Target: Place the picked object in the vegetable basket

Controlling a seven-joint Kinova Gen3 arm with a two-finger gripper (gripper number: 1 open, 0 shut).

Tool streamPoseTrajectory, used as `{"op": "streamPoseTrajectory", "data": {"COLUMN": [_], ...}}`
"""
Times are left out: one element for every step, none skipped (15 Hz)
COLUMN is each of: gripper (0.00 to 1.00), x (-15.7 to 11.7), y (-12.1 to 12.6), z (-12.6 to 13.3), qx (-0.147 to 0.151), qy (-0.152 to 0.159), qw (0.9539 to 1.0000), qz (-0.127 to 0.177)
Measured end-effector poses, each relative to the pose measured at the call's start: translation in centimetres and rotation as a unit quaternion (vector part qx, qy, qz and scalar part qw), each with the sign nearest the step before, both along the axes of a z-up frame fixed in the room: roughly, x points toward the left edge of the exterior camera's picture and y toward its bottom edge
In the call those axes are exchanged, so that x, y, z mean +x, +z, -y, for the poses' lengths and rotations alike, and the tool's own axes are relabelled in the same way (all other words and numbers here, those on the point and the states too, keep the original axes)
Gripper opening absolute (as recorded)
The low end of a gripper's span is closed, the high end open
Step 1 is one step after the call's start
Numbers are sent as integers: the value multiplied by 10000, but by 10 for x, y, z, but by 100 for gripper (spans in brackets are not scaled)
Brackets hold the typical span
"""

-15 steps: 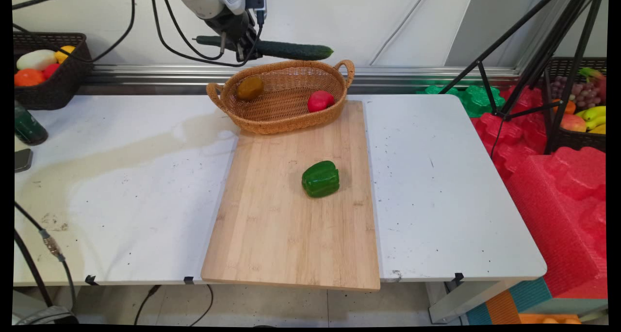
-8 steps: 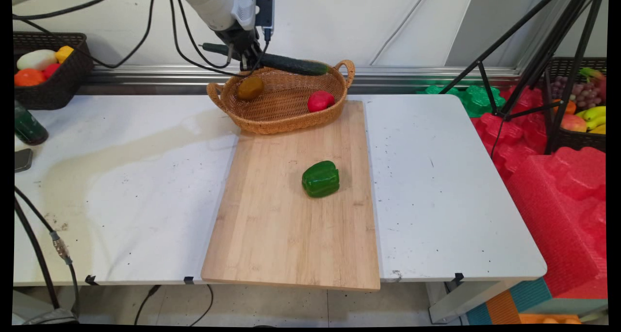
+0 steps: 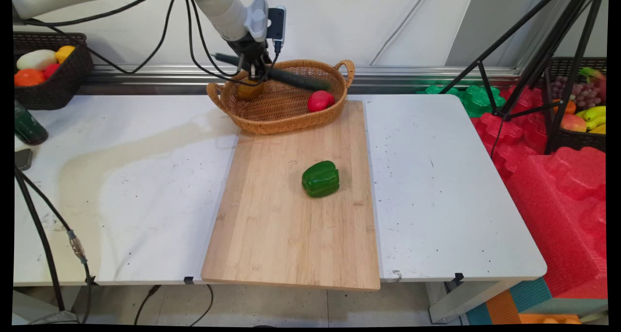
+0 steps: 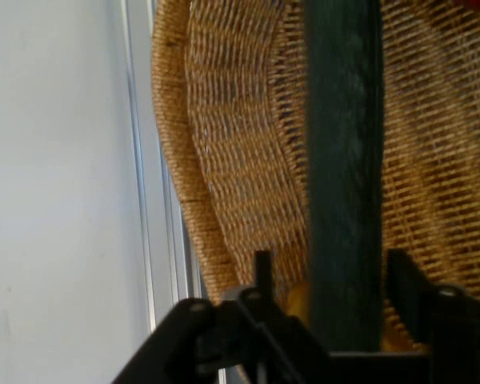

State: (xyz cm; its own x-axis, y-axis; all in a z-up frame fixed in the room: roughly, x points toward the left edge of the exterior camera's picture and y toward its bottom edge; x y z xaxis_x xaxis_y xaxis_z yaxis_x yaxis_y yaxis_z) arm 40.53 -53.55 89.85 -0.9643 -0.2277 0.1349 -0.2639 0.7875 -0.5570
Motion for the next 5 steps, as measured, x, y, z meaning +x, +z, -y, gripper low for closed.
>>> {"op": "streamPoseTrajectory", "data": {"gripper": [100,100,100,100,100], "x": [-1,-3,-4,-5,-7], "y": [-2,-4,-6,-7,-8], "z": [1,3,4,5,6], "qx": [9,20,23,23,9], "qy": [-17,-32,-44,-58,-65], "qw": [10000,10000,10000,10000,10000], "qz": [2,3,2,0,-4]}}
